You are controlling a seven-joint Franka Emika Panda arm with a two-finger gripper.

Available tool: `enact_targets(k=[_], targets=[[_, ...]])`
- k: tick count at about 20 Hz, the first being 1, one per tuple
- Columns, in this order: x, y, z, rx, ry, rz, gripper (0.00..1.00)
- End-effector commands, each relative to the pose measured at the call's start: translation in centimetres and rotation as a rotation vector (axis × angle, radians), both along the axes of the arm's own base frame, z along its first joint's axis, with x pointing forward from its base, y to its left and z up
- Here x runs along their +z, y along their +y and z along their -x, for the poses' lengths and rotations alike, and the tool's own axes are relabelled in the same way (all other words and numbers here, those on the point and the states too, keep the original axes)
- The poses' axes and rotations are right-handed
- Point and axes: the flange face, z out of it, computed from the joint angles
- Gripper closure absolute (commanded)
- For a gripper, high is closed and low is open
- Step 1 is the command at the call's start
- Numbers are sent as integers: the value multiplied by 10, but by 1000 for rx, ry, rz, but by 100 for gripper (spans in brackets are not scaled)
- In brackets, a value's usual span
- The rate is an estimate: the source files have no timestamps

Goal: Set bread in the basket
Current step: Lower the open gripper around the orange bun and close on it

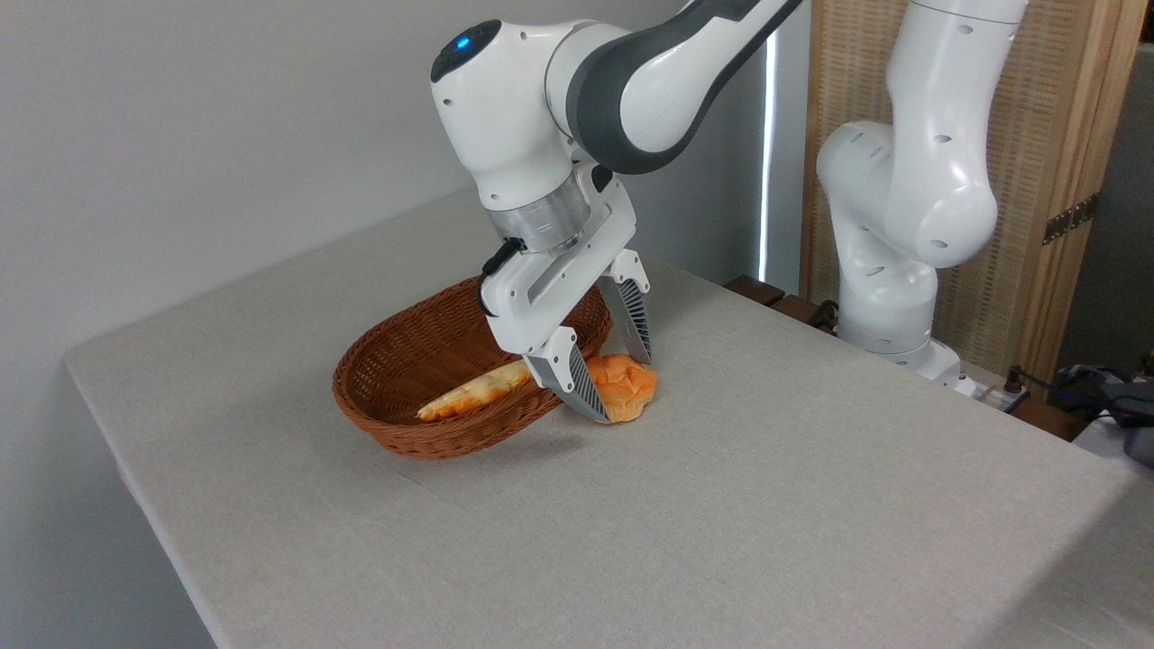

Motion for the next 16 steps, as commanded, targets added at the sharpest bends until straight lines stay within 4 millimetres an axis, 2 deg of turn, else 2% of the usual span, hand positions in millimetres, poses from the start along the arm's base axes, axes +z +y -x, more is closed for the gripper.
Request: enact_targets(k=[1, 2, 4, 6, 8, 16], targets=[[-3, 0, 3, -6, 22, 14, 16], [-4, 0, 4, -6, 28, 12, 37], [-4, 1, 5, -5, 39, 9, 62], [-4, 2, 6, -4, 45, 8, 81], [-5, 4, 6, 1, 49, 7, 91], [-5, 5, 5, 4, 49, 7, 92]])
